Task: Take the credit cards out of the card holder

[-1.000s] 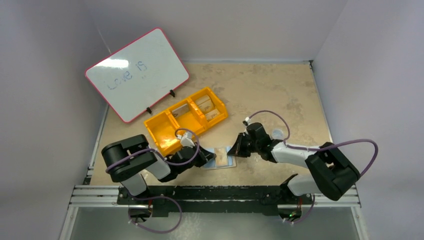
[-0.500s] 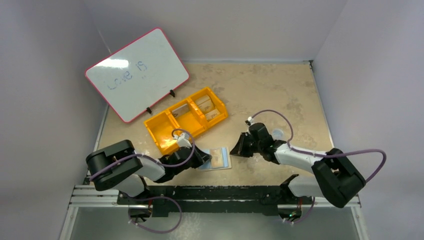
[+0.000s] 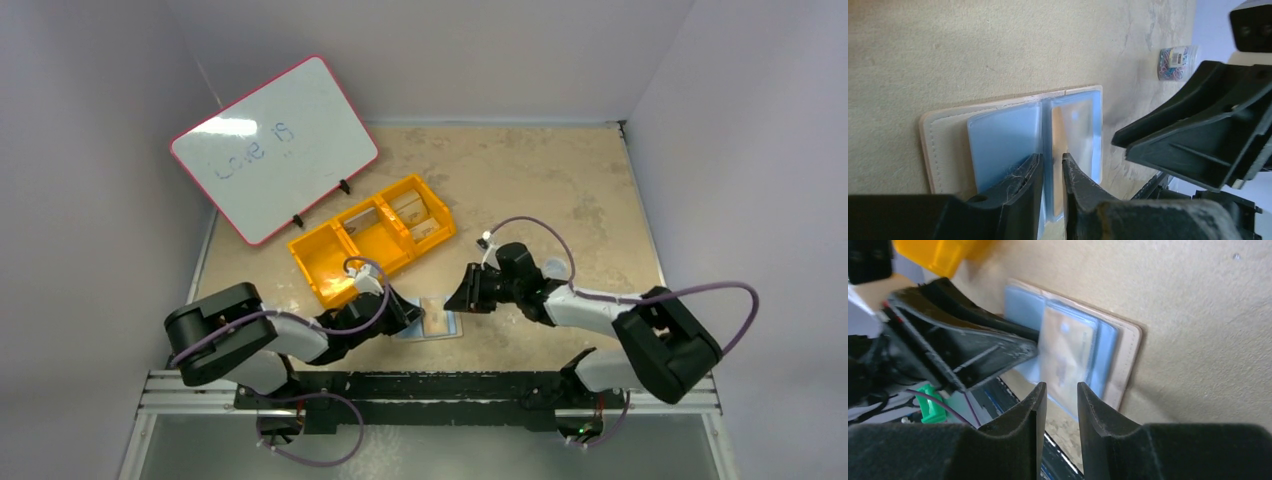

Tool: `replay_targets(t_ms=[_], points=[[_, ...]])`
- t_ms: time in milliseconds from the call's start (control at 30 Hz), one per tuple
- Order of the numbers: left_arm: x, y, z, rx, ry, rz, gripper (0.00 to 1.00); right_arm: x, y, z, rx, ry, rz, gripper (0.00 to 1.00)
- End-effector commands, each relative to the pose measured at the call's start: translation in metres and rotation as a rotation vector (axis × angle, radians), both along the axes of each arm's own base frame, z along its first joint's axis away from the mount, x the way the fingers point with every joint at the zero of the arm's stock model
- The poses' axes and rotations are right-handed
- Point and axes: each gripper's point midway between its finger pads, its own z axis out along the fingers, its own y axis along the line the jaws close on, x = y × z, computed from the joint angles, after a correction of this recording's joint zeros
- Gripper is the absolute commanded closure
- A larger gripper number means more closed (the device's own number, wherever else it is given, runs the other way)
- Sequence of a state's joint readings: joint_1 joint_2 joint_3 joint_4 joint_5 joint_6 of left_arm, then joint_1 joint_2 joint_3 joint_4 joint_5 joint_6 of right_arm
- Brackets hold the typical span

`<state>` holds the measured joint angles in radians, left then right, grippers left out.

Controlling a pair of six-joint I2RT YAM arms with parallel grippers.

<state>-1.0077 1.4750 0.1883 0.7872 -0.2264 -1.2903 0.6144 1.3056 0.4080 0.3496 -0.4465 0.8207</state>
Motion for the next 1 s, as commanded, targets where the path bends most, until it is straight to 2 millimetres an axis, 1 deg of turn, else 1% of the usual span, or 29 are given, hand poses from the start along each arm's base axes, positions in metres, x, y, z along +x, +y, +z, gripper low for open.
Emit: replay_targets(t_ms=[0, 167, 233, 300, 333, 400, 467, 500, 567, 633, 700, 800, 900, 967], points=[[0.006, 0.013, 0.001, 0.099, -0.022, 0.031, 0.78, -0.003, 0.01, -0.006, 0.02, 0.017, 0.073, 0.68], [0.007, 0.026, 0.008, 0.158, -0.037, 0.053, 0.78, -0.006, 0.012, -0.021, 0.005, 0.053, 0.09, 0.67], [0.007, 0.028, 0.009, 0.167, -0.037, 0.052, 0.77, -0.005, 0.015, -0.02, 0.022, 0.05, 0.097, 0.68], [0.006, 0.029, 0.008, 0.17, -0.035, 0.053, 0.77, -0.001, 0.014, -0.017, 0.008, 0.031, 0.078, 0.68], [0.006, 0.028, 0.01, 0.165, -0.036, 0.051, 0.77, 0.003, 0.012, -0.016, -0.015, 0.018, 0.057, 0.68], [0.006, 0.029, 0.012, 0.162, -0.039, 0.052, 0.77, 0.008, 0.001, -0.016, -0.086, 0.012, 0.01, 0.67], [0.008, 0.028, 0.017, 0.167, -0.052, 0.048, 0.77, 0.014, -0.004, -0.005, -0.105, -0.025, -0.017, 0.66], [0.008, 0.028, 0.019, 0.175, -0.058, 0.047, 0.77, 0.015, -0.003, 0.003, -0.095, -0.047, -0.021, 0.65], [0.011, 0.028, 0.028, 0.187, -0.077, 0.043, 0.77, 0.014, 0.0, 0.014, -0.065, -0.065, -0.005, 0.64], [0.015, 0.026, 0.04, 0.197, -0.1, 0.04, 0.75, 0.01, 0.005, 0.018, -0.03, -0.058, 0.019, 0.63], [0.017, 0.027, 0.046, 0.21, -0.112, 0.045, 0.73, 0.007, 0.01, 0.016, -0.009, -0.036, 0.041, 0.63], [0.015, 0.035, 0.044, 0.253, -0.101, 0.053, 0.72, 0.002, 0.016, 0.006, 0.0, -0.006, 0.068, 0.63], [0.012, 0.048, 0.031, 0.31, -0.07, 0.074, 0.72, -0.006, 0.028, 0.0, 0.019, 0.014, 0.123, 0.63], [0.01, 0.056, 0.022, 0.345, -0.053, 0.086, 0.72, -0.006, 0.03, -0.007, 0.001, 0.028, 0.126, 0.63]])
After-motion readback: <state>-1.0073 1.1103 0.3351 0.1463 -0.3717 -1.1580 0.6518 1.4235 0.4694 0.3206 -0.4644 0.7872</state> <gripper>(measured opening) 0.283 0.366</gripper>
